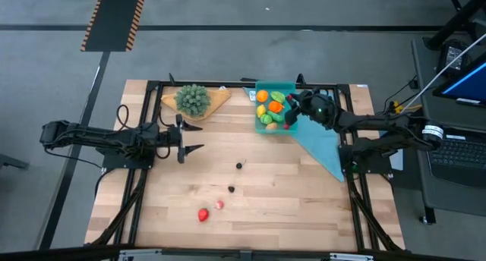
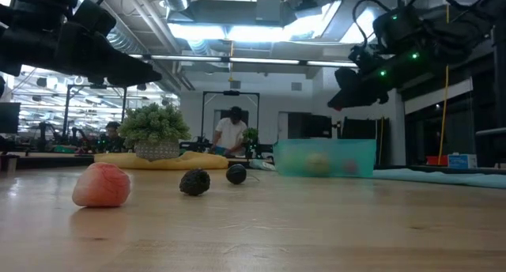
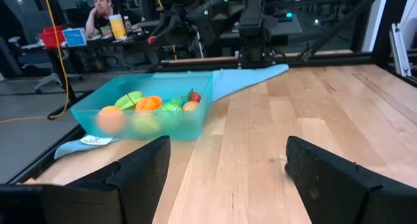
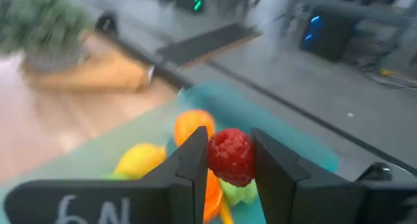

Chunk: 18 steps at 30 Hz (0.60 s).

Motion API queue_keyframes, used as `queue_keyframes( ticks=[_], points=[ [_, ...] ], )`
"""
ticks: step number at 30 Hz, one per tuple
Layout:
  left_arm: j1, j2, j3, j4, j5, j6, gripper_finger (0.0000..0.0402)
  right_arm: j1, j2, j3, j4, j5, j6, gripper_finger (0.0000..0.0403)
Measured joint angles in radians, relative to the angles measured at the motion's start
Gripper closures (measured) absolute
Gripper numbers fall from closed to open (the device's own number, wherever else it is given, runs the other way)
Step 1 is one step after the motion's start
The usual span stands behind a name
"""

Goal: Pick and placing Produce into tupperware
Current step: Put the red raspberry into the blue bin

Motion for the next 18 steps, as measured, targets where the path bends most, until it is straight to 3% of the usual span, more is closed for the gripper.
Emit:
queue_keyframes(
  ticks=[11, 18],
  points=[
    [0.0, 0.0, 0.0, -0.031, 0.0, -0.001, 0.0104, -0.049, 0.012, 0.287, -0.599, -0.173, -0.296, 0.0304],
    [0.0, 0.0, 0.0, -0.03, 0.0, -0.001, 0.0104, -0.058, 0.138, 0.492, -0.923, -0.215, -0.444, 0.0304]
  ],
)
